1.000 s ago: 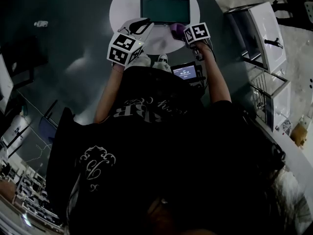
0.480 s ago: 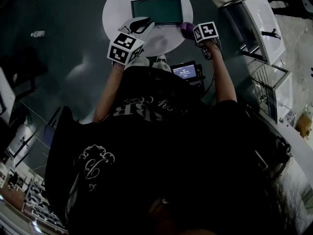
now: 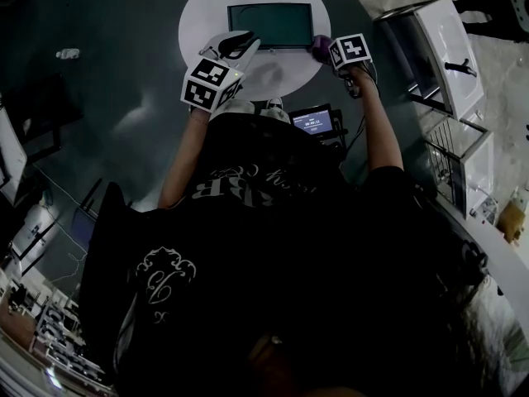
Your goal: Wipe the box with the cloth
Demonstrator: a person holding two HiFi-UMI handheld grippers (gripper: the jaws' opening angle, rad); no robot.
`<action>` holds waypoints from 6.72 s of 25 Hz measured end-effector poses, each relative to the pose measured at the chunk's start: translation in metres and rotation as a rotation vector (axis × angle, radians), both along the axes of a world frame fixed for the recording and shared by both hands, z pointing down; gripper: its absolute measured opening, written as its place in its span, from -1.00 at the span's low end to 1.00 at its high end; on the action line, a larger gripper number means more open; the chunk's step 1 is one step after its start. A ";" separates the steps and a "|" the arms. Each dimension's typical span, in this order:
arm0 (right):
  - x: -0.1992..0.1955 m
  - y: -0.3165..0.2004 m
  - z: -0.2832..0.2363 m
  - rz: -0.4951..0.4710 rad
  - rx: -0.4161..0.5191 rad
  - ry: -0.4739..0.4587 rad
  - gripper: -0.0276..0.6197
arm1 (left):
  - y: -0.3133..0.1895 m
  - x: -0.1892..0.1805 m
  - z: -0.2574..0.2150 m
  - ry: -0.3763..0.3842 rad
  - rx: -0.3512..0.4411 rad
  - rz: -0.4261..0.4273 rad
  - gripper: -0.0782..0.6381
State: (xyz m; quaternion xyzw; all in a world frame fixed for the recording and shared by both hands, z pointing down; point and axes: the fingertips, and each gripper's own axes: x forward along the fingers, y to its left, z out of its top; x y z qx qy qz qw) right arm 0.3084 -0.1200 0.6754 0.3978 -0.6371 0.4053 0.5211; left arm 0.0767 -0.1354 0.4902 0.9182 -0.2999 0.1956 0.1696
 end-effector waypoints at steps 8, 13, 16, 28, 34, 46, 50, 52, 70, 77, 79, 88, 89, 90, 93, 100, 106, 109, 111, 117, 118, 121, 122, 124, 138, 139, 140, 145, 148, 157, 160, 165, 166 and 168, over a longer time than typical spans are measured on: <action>-0.002 -0.035 -0.003 -0.017 0.008 0.021 -0.60 | -0.012 -0.019 0.002 0.001 -0.003 -0.049 -0.64; -0.003 -0.058 -0.007 -0.026 0.011 0.033 -0.60 | -0.021 -0.029 0.000 0.003 -0.005 -0.069 -0.64; -0.004 -0.074 -0.006 -0.035 0.007 0.043 -0.60 | -0.029 -0.035 0.003 -0.002 -0.007 -0.079 -0.64; -0.012 -0.135 -0.007 -0.075 0.000 0.096 -0.60 | -0.055 -0.082 0.008 -0.014 -0.028 -0.165 -0.64; -0.018 -0.161 -0.010 -0.119 -0.001 0.111 -0.60 | -0.060 -0.097 0.011 -0.014 -0.038 -0.201 -0.64; -0.076 -0.197 0.000 -0.340 -0.058 0.176 -0.60 | -0.059 -0.147 0.024 -0.014 -0.066 -0.303 -0.64; -0.105 -0.198 0.002 -0.412 -0.095 0.154 -0.60 | -0.058 -0.165 0.025 -0.011 -0.069 -0.344 -0.64; -0.117 -0.201 0.005 -0.464 -0.101 0.169 -0.60 | -0.058 -0.174 0.026 -0.008 -0.069 -0.365 -0.64; -0.242 -0.184 -0.002 -0.773 -0.124 0.115 -0.60 | -0.037 -0.206 0.019 0.027 -0.045 -0.504 -0.64; -0.277 -0.183 -0.019 -0.865 -0.119 0.123 -0.60 | -0.018 -0.224 0.011 0.044 -0.038 -0.589 -0.64; -0.283 -0.183 -0.022 -0.893 -0.117 0.128 -0.60 | -0.015 -0.227 0.008 0.047 -0.035 -0.606 -0.64; -0.311 -0.187 -0.029 -0.959 -0.096 0.123 -0.60 | -0.009 -0.243 0.003 0.044 -0.024 -0.669 -0.64; -0.314 -0.188 -0.029 -0.966 -0.096 0.122 -0.60 | -0.010 -0.245 0.003 0.045 -0.023 -0.675 -0.64; -0.317 -0.187 -0.030 -0.972 -0.096 0.123 -0.60 | -0.009 -0.247 0.002 0.045 -0.022 -0.680 -0.64; -0.322 -0.180 -0.031 -0.993 -0.097 0.130 -0.60 | -0.004 -0.249 0.000 0.049 -0.019 -0.691 -0.64; -0.324 -0.168 -0.036 -1.065 -0.096 0.169 -0.60 | 0.003 -0.245 -0.005 0.058 -0.013 -0.693 -0.64; -0.328 -0.152 -0.035 -1.114 -0.103 0.186 -0.60 | 0.004 -0.245 -0.006 0.063 -0.004 -0.690 -0.64; -0.329 -0.145 -0.032 -1.127 -0.111 0.182 -0.60 | 0.004 -0.247 -0.005 0.064 0.000 -0.691 -0.64; -0.329 -0.136 -0.030 -1.137 -0.129 0.172 -0.60 | 0.004 -0.247 -0.005 0.062 0.003 -0.693 -0.64; -0.328 -0.109 -0.023 -1.183 -0.180 0.160 -0.60 | 0.004 -0.249 -0.004 0.056 0.009 -0.696 -0.64; -0.328 -0.103 -0.022 -1.186 -0.188 0.154 -0.60 | 0.005 -0.249 -0.003 0.055 0.009 -0.696 -0.64; -0.329 -0.086 -0.019 -1.200 -0.209 0.133 -0.60 | 0.006 -0.251 -0.002 0.060 0.008 -0.701 -0.64; -0.329 -0.080 -0.018 -1.205 -0.217 0.126 -0.60 | 0.006 -0.251 -0.001 0.061 0.008 -0.701 -0.64; -0.330 -0.070 -0.017 -1.209 -0.231 0.112 -0.60 | 0.004 -0.252 0.000 0.064 0.009 -0.699 -0.64; -0.331 -0.045 -0.009 -1.096 -0.267 -0.016 -0.60 | -0.006 -0.243 0.009 0.056 -0.004 -0.659 -0.64; -0.332 -0.048 -0.010 -1.070 -0.256 -0.030 -0.60 | -0.007 -0.242 0.010 0.055 -0.005 -0.653 -0.64; -0.333 -0.051 -0.013 -1.039 -0.242 -0.047 -0.60 | -0.008 -0.242 0.011 0.053 -0.006 -0.646 -0.64; -0.342 -0.065 -0.042 -0.854 -0.143 -0.182 -0.60 | -0.023 -0.237 0.011 0.044 -0.006 -0.587 -0.64; -0.344 -0.074 -0.060 -0.724 -0.078 -0.260 -0.60 | -0.035 -0.232 0.011 0.043 -0.004 -0.530 -0.64; -0.313 -0.129 -0.091 -0.202 0.102 -0.377 -0.60 | -0.095 -0.193 0.034 0.053 -0.039 -0.239 -0.64; -0.294 -0.130 -0.105 -0.055 0.157 -0.405 -0.60 | -0.101 -0.173 0.040 0.059 -0.052 -0.149 -0.64; -0.265 -0.108 -0.118 0.081 0.210 -0.411 -0.60 | -0.105 -0.143 0.032 0.101 -0.034 -0.063 -0.64; -0.255 -0.099 -0.121 0.099 0.218 -0.410 -0.60 | -0.102 -0.133 0.029 0.105 -0.027 -0.048 -0.64; -0.236 -0.083 -0.126 0.137 0.236 -0.408 -0.60 | -0.094 -0.113 0.027 0.099 -0.018 -0.008 -0.64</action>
